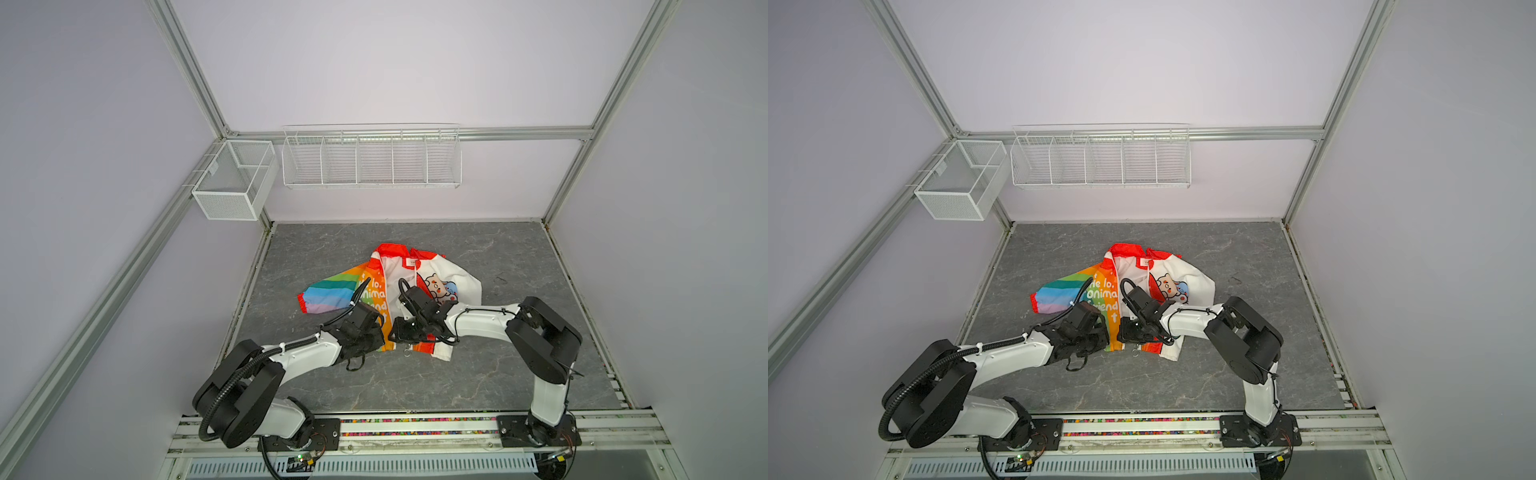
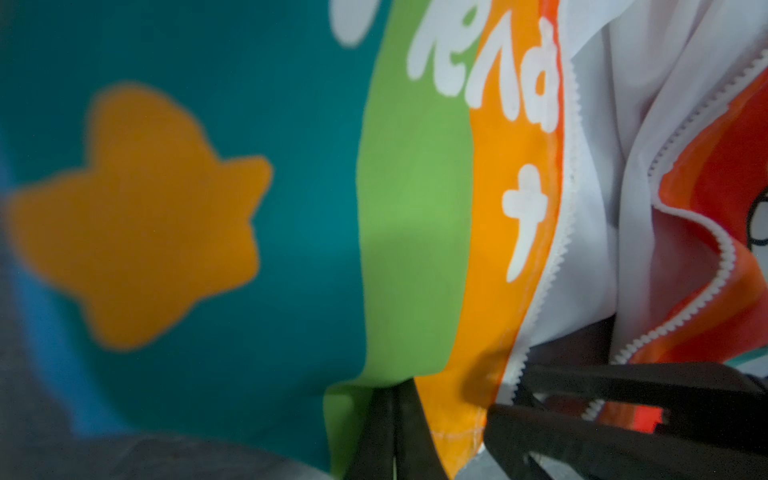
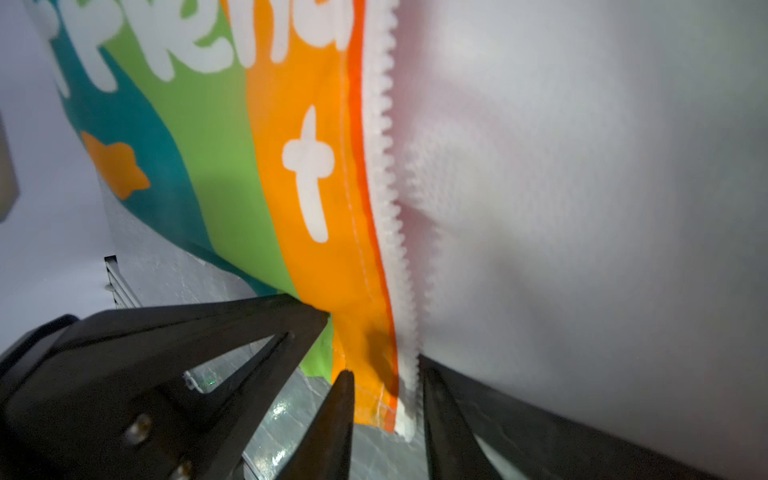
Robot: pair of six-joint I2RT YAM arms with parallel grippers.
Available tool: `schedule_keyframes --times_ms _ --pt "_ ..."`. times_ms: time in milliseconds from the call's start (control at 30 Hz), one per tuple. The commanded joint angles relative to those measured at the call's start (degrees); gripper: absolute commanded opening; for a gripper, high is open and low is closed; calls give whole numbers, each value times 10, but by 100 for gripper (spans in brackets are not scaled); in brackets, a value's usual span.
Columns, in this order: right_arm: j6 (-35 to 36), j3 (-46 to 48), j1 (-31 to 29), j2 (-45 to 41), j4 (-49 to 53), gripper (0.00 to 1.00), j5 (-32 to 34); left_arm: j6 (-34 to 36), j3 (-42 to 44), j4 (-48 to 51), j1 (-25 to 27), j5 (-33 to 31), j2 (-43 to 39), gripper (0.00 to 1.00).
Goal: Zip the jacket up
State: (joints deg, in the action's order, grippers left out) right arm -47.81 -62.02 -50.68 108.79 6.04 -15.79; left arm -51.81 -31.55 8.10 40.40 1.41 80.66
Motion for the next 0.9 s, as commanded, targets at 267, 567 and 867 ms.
schedule_keyframes --times_ms 267,567,867 --pt "-25 40 5 -22 -72 28 -30 0 4 42 -4 -11 17 1" --pt "-26 51 5 -37 -83 23 -31 -1 4 40 -4 -11 18 1" --pt "-26 52 2 -24 -85 19 -41 -1 5 39 -4 -10 14 1"
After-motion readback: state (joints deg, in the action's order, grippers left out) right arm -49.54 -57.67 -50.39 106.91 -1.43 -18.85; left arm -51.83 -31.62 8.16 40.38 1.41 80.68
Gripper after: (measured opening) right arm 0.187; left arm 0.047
